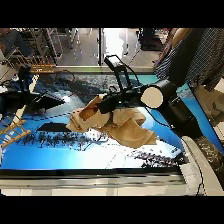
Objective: Fold the clothes and pants, and hang the long-sleeved shirts on hangers.
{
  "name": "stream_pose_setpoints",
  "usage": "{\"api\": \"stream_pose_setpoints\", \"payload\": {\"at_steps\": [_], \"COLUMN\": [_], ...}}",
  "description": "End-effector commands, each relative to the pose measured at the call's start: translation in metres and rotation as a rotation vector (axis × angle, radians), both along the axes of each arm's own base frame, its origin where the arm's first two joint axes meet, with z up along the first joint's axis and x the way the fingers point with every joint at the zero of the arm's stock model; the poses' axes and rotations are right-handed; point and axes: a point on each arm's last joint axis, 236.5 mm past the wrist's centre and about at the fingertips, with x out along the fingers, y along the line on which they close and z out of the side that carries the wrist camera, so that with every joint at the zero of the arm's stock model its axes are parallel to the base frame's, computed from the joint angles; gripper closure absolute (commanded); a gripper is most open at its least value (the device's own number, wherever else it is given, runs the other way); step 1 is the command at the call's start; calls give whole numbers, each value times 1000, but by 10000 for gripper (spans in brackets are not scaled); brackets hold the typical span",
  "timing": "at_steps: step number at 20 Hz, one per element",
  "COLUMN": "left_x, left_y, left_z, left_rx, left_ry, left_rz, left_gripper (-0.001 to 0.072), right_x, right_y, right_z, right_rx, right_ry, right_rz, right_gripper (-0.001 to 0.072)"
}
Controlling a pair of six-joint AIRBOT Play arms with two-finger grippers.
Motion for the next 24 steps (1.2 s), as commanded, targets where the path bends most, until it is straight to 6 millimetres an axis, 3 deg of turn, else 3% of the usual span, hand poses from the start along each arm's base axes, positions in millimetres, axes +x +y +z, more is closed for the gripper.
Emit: {"api": "stream_pose_setpoints", "payload": {"at_steps": [1, 5, 10, 14, 15, 16, 17, 19, 21, 23, 24], "left_x": [1, -2, -15, -14, -12, -10, -7, -1, 2, 2, 2], "left_y": [2, -11, -35, -47, -46, -44, -41, -35, -32, -32, -32], "left_z": [6, 0, -29, -6, -1, 4, 12, 19, 16, 16, 16], "left_rx": [-31, -27, 92, -23, -53, -82, -123, -176, -181, -182, -182], "left_ry": [-97, -82, -53, -71, -87, -101, -105, -103, -95, -93, -93], "left_rz": [-2, -36, -118, -127, -122, -112, -98, -78, -70, -70, -70], "left_gripper": [694, 694, 694, 694, 694, 694, 694, 694, 694, 694, 695], "right_x": [-4, -28, -31, -42, -42, -41, -40, -38, -20, -1, 4], "right_y": [2, 37, 63, 74, 72, 67, 61, 40, 0, -35, -43], "right_z": [-2, -1, -1, 1, 1, 4, 8, 26, 49, 61, 57], "right_rx": [-18, 4, -35, -58, -63, -77, -97, -162, -298, -447, -498], "right_ry": [-8, -91, -248, -314, -313, -318, -337, -409, -516, -605, -607], "right_rz": [40, 314, 439, 513, 512, 498, 493, 464, 366, 294, 284], "right_gripper": [688, 688, 688, 687, 646, 430, 299, 290, 270, 88, 26]}}
